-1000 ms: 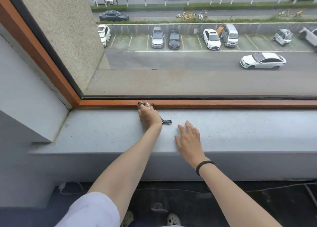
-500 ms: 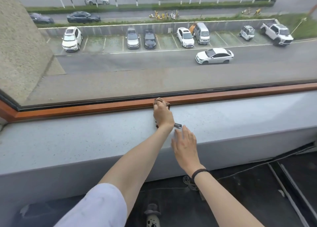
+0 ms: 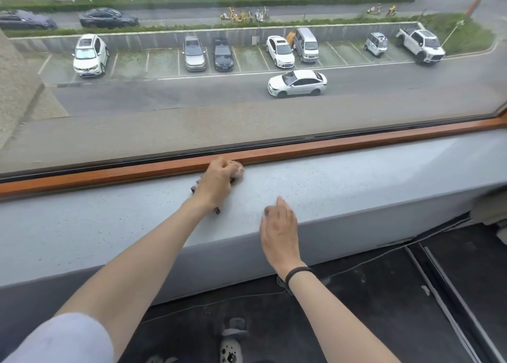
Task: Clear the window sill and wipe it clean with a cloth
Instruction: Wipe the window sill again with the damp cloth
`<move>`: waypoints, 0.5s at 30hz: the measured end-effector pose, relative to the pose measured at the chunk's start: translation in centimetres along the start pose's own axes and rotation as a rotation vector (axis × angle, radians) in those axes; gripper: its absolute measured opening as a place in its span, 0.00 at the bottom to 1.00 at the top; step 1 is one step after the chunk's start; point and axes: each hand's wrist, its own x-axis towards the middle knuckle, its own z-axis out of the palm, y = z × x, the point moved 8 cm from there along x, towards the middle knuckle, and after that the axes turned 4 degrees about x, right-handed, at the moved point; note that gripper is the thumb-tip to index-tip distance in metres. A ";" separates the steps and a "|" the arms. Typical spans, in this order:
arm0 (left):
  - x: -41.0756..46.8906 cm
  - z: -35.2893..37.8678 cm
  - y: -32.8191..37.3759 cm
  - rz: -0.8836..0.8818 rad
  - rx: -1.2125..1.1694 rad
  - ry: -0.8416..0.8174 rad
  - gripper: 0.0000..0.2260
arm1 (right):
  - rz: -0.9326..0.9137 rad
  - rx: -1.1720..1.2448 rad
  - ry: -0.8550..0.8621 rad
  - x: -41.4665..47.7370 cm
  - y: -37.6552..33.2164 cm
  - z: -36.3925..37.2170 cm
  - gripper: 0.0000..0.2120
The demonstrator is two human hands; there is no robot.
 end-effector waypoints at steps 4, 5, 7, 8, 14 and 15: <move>1.8 4.6 5.3 0.083 -0.052 -0.031 0.13 | 0.009 -0.077 0.057 -0.9 1.1 -1.0 0.10; 2.5 5.5 6.9 0.101 -0.072 -0.067 0.14 | 0.015 -0.099 0.072 -1.4 1.9 -1.4 0.11; 3.3 7.1 9.4 0.184 -0.054 -0.121 0.15 | 0.064 -0.129 0.102 -2.2 3.8 -2.5 0.13; 3.4 7.8 10.5 0.236 -0.054 -0.139 0.15 | 0.097 -0.137 0.119 -2.7 4.9 -3.0 0.12; -4.8 9.1 14.3 0.676 -0.132 -0.387 0.18 | 0.296 -0.104 0.115 -4.0 8.4 -3.8 0.14; -5.3 8.4 12.8 0.685 -0.112 -0.395 0.19 | 0.296 -0.102 0.115 -4.0 8.2 -3.7 0.14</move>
